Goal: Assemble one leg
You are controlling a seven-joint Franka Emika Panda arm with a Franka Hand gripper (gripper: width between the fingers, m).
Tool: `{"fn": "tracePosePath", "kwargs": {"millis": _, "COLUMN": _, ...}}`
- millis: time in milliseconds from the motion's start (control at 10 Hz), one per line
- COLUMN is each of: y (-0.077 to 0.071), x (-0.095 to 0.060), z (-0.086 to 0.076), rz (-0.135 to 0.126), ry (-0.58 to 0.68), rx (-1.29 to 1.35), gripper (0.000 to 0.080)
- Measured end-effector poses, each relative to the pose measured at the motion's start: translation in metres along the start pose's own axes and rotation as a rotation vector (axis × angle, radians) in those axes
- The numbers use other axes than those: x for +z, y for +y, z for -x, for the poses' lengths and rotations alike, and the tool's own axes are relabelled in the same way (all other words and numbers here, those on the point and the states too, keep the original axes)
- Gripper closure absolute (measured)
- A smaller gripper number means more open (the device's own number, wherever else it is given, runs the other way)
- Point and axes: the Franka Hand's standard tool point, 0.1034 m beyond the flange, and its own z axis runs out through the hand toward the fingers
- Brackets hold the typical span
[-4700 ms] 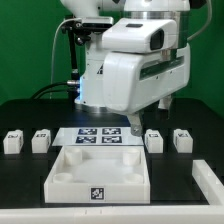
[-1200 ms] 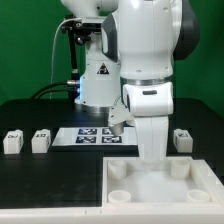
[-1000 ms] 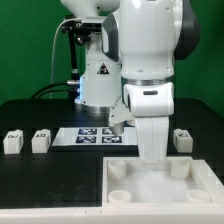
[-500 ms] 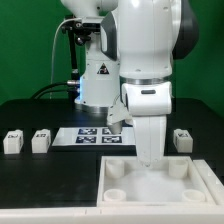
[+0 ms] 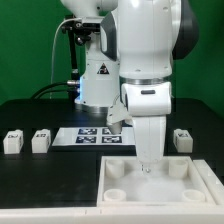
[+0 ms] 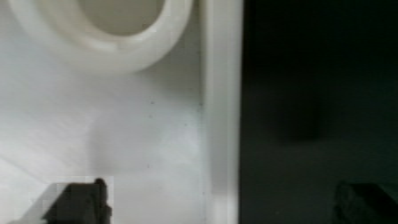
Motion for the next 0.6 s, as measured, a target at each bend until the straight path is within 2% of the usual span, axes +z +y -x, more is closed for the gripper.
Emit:
{"fn": "tracePosePath", "kwargs": {"millis": 100, "y": 0.0, "x": 0.0, "z": 0.0001, "rz": 0.0, "ry": 0.0, "rx": 0.0, "gripper": 0.0155}}
{"fn": "tracePosePath", "kwargs": {"millis": 600, "y": 0.0, "x": 0.0002, "z": 0.0004, "rz": 0.0, "ry": 0.0, "rx": 0.001, "gripper": 0.015}}
